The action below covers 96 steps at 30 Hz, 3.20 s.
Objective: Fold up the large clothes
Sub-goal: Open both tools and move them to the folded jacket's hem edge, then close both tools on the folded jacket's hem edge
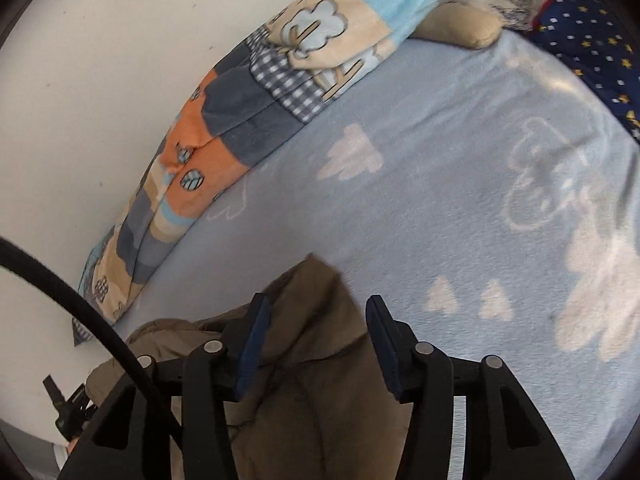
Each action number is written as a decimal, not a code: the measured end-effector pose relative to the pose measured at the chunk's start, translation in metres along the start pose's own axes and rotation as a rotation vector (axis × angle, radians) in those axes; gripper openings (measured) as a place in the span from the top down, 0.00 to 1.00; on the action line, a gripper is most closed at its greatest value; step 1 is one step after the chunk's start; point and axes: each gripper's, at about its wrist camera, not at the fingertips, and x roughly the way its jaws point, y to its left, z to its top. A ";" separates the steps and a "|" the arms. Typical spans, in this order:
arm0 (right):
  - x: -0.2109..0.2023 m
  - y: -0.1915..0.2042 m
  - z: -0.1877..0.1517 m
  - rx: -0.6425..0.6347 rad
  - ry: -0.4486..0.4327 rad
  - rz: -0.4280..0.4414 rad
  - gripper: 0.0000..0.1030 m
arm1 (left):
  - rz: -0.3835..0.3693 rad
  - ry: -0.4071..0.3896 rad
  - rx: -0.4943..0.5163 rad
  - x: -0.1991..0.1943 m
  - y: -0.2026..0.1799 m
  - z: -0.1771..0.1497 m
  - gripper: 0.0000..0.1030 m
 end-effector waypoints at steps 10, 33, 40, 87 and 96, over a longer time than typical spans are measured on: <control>-0.112 0.022 -0.059 -0.127 -0.077 0.074 0.48 | -0.131 -0.114 0.257 -0.107 -0.039 -0.083 0.52; -0.003 0.095 -0.174 -0.490 0.032 -0.176 0.48 | -0.076 0.078 0.437 -0.023 -0.114 -0.193 0.37; 0.012 0.080 -0.166 -0.458 0.111 -0.151 0.48 | -0.052 0.092 0.449 -0.010 -0.118 -0.196 0.36; -0.048 0.055 -0.113 -0.311 -0.009 -0.132 0.53 | 0.012 -0.031 0.195 -0.059 -0.018 -0.116 0.35; -0.025 0.049 -0.117 -0.325 0.054 -0.202 0.72 | 0.060 0.079 0.218 -0.024 -0.002 -0.128 0.39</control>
